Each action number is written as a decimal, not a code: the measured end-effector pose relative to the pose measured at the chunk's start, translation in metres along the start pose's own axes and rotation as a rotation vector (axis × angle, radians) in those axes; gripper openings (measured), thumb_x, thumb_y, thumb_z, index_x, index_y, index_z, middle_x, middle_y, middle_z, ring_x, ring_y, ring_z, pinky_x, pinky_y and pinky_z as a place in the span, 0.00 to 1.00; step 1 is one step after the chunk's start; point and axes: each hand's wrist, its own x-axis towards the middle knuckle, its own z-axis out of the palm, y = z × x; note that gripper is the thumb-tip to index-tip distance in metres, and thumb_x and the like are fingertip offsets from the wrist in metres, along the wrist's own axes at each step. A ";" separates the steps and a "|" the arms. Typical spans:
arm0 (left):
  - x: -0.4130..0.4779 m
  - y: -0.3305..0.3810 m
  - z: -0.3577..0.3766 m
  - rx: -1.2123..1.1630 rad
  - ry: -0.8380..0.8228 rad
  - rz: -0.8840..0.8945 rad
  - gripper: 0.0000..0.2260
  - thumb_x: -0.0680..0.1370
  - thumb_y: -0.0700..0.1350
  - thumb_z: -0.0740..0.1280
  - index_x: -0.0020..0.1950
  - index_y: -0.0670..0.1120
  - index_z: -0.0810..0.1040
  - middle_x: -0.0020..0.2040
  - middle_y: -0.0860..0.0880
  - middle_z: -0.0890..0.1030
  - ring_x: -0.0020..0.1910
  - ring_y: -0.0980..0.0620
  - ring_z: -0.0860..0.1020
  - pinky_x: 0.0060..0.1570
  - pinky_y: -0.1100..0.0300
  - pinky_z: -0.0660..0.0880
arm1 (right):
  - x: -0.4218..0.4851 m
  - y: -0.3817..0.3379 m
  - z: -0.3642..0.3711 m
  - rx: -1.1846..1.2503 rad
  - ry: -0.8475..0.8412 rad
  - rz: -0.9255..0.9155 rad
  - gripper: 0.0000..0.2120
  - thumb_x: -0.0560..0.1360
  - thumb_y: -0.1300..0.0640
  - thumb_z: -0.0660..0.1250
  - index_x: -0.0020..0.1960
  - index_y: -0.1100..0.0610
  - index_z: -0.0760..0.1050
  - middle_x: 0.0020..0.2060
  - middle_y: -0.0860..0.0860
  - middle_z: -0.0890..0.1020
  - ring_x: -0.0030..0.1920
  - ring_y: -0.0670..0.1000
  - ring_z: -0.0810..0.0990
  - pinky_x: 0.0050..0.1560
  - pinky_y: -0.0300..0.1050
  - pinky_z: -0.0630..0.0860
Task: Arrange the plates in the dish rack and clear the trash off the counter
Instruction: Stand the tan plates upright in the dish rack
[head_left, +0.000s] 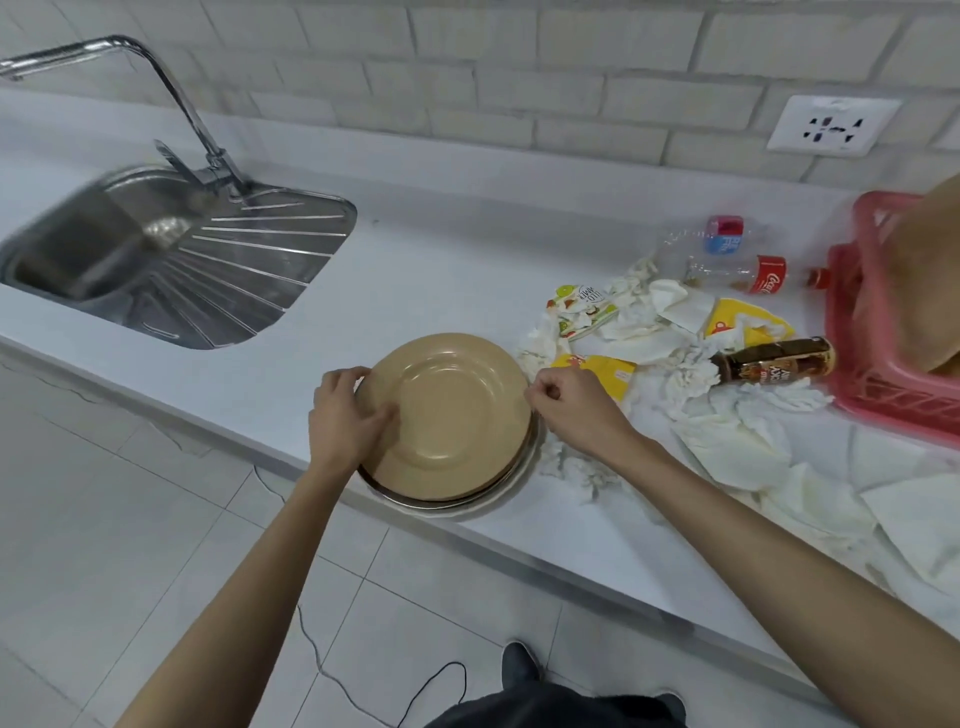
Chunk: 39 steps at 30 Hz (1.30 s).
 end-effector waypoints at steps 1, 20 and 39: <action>0.003 -0.004 0.000 -0.010 -0.026 -0.015 0.24 0.71 0.50 0.75 0.65 0.51 0.74 0.67 0.50 0.72 0.63 0.46 0.72 0.60 0.44 0.73 | 0.000 -0.001 0.002 -0.024 0.003 0.015 0.10 0.75 0.55 0.64 0.36 0.57 0.74 0.25 0.47 0.73 0.28 0.48 0.70 0.33 0.45 0.65; -0.006 0.087 0.003 -0.619 -0.002 0.128 0.20 0.78 0.45 0.69 0.69 0.58 0.71 0.57 0.56 0.79 0.53 0.62 0.78 0.53 0.62 0.74 | -0.043 -0.014 -0.042 0.328 0.207 -0.052 0.28 0.79 0.57 0.65 0.76 0.47 0.61 0.59 0.41 0.79 0.55 0.38 0.78 0.55 0.34 0.75; -0.154 0.285 0.151 -0.846 -0.782 0.250 0.27 0.73 0.47 0.69 0.73 0.55 0.71 0.47 0.48 0.83 0.40 0.52 0.82 0.32 0.57 0.76 | -0.179 -0.012 -0.299 -0.127 0.400 0.169 0.29 0.79 0.60 0.57 0.77 0.42 0.59 0.73 0.50 0.69 0.69 0.49 0.69 0.64 0.45 0.66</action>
